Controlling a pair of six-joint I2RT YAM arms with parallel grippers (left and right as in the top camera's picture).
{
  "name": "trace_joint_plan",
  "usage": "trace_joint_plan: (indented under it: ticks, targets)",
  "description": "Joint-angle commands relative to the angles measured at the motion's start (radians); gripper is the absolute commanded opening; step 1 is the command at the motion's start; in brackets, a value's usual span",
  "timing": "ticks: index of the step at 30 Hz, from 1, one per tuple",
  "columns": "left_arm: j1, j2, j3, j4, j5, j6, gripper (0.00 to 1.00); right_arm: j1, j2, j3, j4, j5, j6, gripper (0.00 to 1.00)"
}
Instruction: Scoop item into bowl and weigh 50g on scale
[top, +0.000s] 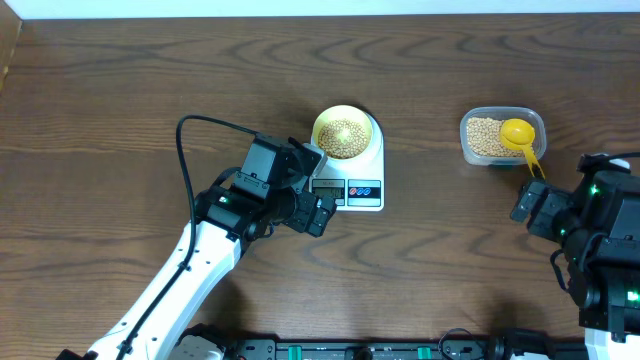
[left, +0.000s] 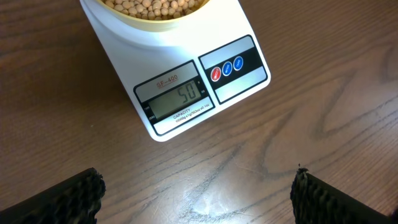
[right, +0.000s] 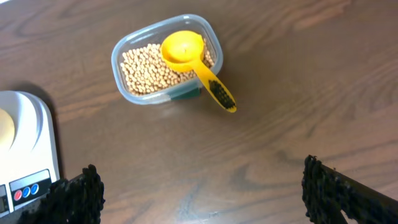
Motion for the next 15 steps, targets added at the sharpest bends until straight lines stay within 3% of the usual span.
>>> trace_joint_plan:
  ticks: [1, 7, 15]
  targets:
    - [-0.001, 0.006, 0.015, -0.003, 0.008, 0.009, 0.98, 0.030, -0.024, 0.001, 0.035, 0.013, -0.084, 0.99]
    - [-0.001, 0.006, 0.015, -0.003, 0.008, 0.010, 0.98, 0.106, -0.097, -0.091, 0.209, 0.048, -0.282, 0.99]
    - [-0.001, 0.006, 0.015, -0.003, 0.008, 0.010, 0.98, 0.147, -0.240, -0.349, 0.505, 0.126, -0.286, 0.99]
